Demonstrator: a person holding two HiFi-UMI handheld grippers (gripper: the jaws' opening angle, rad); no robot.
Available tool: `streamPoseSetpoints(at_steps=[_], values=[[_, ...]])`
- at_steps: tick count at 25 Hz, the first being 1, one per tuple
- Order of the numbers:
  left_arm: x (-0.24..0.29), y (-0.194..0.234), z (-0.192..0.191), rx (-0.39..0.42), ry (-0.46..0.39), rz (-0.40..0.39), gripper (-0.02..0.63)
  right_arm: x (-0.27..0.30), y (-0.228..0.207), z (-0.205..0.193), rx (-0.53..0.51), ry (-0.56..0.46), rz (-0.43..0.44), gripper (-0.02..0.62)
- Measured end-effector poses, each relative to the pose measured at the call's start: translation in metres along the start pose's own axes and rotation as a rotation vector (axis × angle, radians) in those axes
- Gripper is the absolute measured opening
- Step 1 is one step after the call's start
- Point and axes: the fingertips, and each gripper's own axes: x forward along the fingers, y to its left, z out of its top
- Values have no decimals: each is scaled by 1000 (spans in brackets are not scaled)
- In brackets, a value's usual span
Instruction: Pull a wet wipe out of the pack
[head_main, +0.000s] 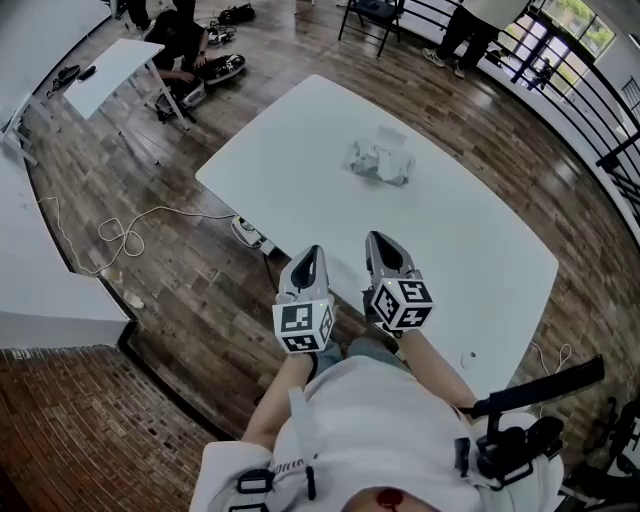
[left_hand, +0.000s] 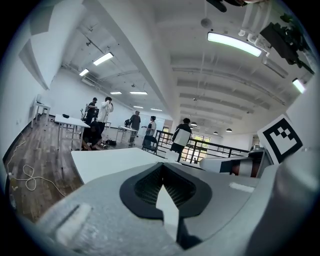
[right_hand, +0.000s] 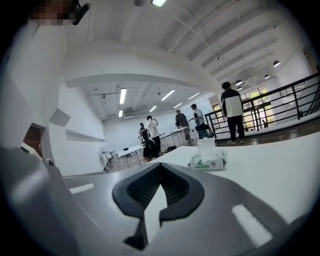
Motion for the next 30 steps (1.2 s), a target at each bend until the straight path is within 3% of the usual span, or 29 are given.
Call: streamPoseSetpoints(at_steps=[17,25,30], values=[[37,-36,7,-10,30,-75,2,0,-36,20,-9,-4,-59,5],[50,-48,9,6,39,-92,2,25,-53,26,-1,-7,8,5],[53,-47,10,19,44,-93,2,50,-72,35,-77,4,9,5]])
